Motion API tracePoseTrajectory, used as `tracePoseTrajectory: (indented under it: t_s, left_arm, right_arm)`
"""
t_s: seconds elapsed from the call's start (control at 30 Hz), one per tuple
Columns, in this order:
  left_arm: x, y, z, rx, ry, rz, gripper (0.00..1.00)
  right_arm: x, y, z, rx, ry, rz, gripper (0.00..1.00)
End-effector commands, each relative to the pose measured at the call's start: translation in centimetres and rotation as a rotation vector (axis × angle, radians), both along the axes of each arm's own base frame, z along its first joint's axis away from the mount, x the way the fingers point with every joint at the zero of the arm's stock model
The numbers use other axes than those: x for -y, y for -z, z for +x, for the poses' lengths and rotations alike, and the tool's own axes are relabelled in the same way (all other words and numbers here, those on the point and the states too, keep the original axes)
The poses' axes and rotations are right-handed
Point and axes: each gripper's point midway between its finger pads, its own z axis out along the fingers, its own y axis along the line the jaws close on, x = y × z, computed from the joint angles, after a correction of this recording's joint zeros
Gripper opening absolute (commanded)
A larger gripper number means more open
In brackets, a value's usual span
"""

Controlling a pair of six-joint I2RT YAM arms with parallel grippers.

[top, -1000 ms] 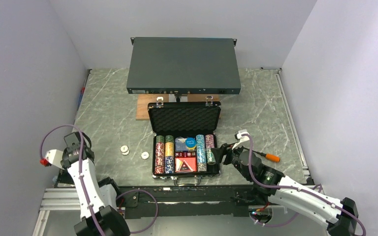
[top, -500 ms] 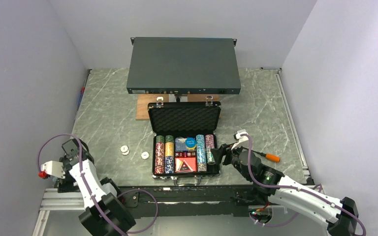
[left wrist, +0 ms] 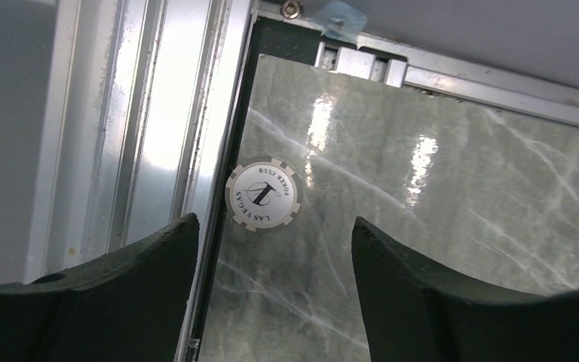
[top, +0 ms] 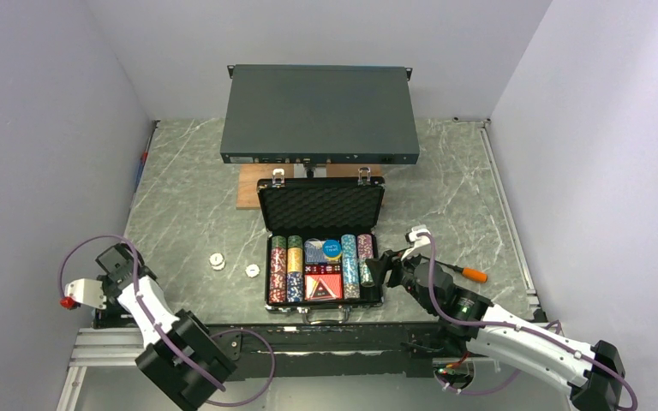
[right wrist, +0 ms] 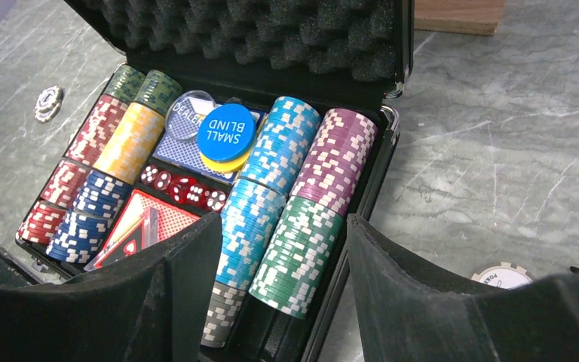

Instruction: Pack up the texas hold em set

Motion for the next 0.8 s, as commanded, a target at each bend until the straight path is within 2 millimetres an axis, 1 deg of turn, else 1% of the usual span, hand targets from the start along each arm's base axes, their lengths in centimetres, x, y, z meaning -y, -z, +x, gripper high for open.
tracePoseTrajectory:
  t_s: [0.0,0.1,0.13,0.27,0.33,0.47,0.57,0.6,0.67,0.77]
  left_arm:
    - [-1.0,-0.7,0.5,0.004,-0.012,0.009,0.78]
    - [-0.6,-0.1,0.0,-0.012,-0.04,-0.011,0.81]
    - [-0.7,-0.1,0.0,-0.014,-0.041,-0.011,0.8]
    - [-1.1,-0.3,0.2,0.008,-0.049,0.01,0.72]
    - [-1.1,-0.1,0.3,0.021,-0.054,0.013,0.71]
    - [-1.1,0.0,0.1,0.018,-0.074,0.015,0.71]
    - [-1.2,-0.1,-0.2,0.008,-0.09,0.02,0.8]
    - [-1.2,-0.1,-0.4,0.005,-0.102,0.021,0.82]
    - [-1.2,0.1,-0.5,0.014,-0.116,0.02,0.81]
    - [-1.4,0.3,-0.1,0.053,-0.124,0.021,0.76]
  right_arm:
    - [-0.7,-2.9,0.4,0.056,-0.005,0.069,0.63]
    - [-0.6,-3.0,0.4,0.059,-0.004,0.074,0.63]
    - [-0.6,-3.1,0.4,0.061,-0.005,0.077,0.63]
    - [-0.6,-3.1,0.4,0.062,-0.004,0.079,0.63]
    - [-0.6,-3.1,0.4,0.062,-0.004,0.079,0.64]
    - [-0.5,-3.1,0.3,0.062,-0.004,0.081,0.64]
    - [-0.6,-3.1,0.3,0.063,-0.006,0.081,0.64]
    - [-0.6,-3.1,0.3,0.062,-0.006,0.079,0.64]
    - [-0.6,-3.1,0.4,0.062,-0.005,0.079,0.64]
    - [-0.6,-3.1,0.3,0.062,-0.006,0.079,0.64]
